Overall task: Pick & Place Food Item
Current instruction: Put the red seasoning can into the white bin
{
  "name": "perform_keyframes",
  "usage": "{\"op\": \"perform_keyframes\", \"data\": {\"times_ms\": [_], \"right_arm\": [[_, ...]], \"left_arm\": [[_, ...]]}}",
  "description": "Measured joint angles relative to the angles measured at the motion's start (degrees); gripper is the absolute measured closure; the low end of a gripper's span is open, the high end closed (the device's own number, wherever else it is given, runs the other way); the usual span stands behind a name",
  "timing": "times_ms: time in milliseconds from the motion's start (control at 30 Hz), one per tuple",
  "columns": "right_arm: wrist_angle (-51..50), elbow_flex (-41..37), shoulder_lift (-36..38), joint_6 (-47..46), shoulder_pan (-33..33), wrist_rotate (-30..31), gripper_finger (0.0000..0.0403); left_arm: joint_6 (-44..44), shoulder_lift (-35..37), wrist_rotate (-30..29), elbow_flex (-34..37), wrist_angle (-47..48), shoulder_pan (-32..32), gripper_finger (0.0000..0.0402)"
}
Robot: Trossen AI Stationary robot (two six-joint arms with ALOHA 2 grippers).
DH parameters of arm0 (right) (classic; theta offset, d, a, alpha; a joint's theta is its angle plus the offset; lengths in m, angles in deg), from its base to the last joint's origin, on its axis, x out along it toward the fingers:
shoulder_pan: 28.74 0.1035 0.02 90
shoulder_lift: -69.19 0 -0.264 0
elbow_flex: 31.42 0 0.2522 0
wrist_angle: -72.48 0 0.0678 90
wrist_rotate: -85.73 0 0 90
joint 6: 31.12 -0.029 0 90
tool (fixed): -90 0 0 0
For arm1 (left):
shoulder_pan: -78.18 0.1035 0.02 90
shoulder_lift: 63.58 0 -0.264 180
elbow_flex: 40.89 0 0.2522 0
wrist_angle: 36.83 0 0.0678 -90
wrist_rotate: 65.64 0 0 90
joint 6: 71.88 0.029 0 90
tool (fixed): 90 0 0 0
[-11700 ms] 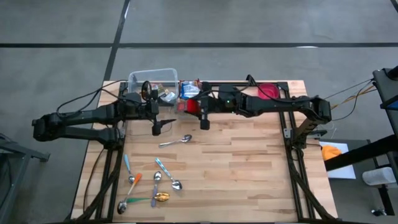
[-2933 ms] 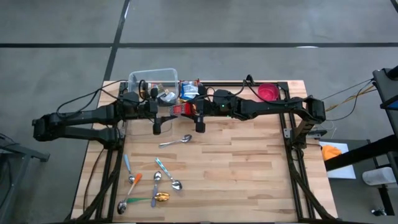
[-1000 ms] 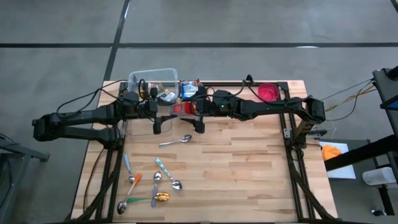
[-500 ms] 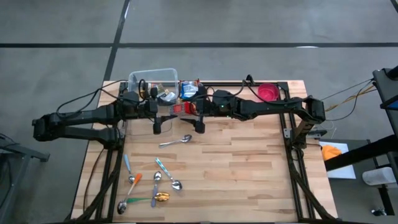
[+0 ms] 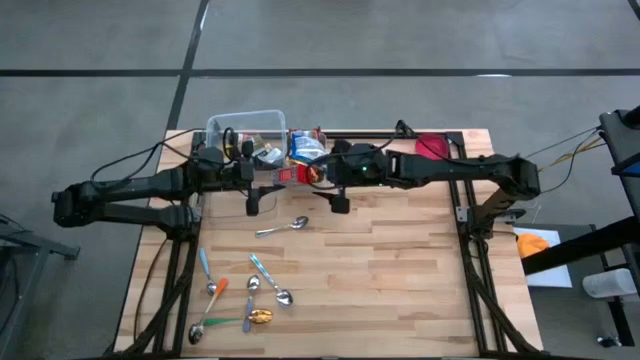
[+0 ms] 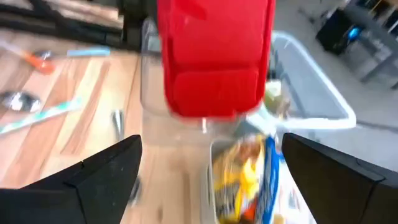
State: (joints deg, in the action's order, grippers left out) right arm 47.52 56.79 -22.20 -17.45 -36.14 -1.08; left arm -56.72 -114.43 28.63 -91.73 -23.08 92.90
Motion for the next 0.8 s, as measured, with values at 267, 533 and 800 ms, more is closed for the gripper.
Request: {"op": "perform_keyframes", "data": {"times_ms": [267, 533, 800], "right_arm": [[-20.44, 0.01, 6.92, -0.19, 0.09, -0.1, 0.0018], [-23.38, 0.0, 9.67, -0.17, 0.13, -0.19, 0.0018], [-22.96, 0.0, 9.55, -0.17, 0.13, -0.17, 0.0018]], "left_arm": [[-0.02, 0.02, -1.93, 0.0, -0.13, 0.0, 0.0196], [-0.38, 0.02, -11.97, 0.0, -0.02, 0.0, 0.0186], [-0.39, 0.02, -32.04, 0.0, 0.11, 0.04, 0.0196]]}}
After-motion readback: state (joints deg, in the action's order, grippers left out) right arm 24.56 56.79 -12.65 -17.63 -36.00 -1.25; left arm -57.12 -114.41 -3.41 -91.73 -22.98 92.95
